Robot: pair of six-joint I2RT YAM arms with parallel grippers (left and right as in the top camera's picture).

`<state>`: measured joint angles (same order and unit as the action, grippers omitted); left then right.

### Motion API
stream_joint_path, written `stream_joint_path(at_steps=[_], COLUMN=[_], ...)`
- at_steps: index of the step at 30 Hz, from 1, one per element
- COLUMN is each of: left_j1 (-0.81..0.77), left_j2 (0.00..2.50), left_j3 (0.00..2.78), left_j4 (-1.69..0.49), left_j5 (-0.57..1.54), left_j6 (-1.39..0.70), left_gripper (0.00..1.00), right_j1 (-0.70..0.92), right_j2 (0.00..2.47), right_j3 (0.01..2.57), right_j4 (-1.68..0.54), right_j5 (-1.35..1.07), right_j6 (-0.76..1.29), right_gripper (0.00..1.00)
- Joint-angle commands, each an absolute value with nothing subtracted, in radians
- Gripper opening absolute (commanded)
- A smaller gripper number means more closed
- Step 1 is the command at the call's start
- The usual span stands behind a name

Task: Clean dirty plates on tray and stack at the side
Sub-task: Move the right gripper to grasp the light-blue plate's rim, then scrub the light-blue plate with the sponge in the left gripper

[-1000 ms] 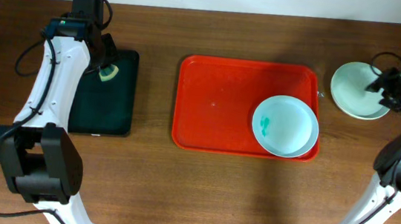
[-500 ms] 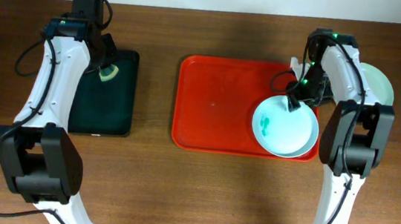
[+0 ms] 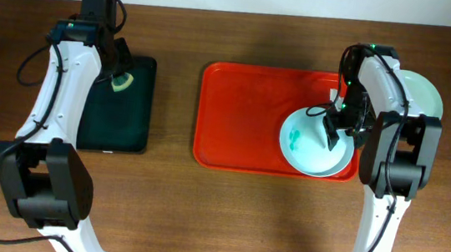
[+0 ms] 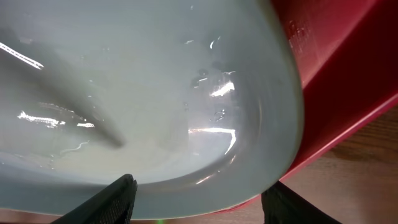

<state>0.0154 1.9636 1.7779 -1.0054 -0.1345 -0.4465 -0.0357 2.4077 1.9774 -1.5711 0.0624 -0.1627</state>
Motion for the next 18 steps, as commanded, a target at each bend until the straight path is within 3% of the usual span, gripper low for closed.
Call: stream_joint_path(at_steps=[1, 13, 14, 16, 18], left_j1=[0.013, 0.013, 0.013, 0.013, 0.013], left_j2=[1.965, 1.965, 1.965, 1.965, 1.965], left_j3=[1.771, 1.771, 1.771, 1.771, 1.771], left_j4=[-1.004, -1.003, -1.003, -1.003, -0.999], left_j5=[-0.134, -0.134, -0.134, -0.134, -0.134], left_j6=[-0.456, -0.455, -0.456, -0.456, -0.456], left_gripper=[0.0, 0.0, 0.0, 0.0, 0.0], right_j1=[-0.035, -0.035, -0.035, -0.035, -0.034], right_j2=[2.397, 2.397, 2.397, 2.397, 2.397], right_j3=[1.973, 1.907, 1.907, 1.908, 1.908], right_j4=[-1.575, -1.501, -1.474, -1.428, -1.378], right_j5=[0.052, 0.038, 0.038, 0.038, 0.037], right_j6=[-0.141, -0.118, -0.118, -0.112, -0.069], right_gripper=[0.66, 0.68, 0.62, 0.38, 0.23])
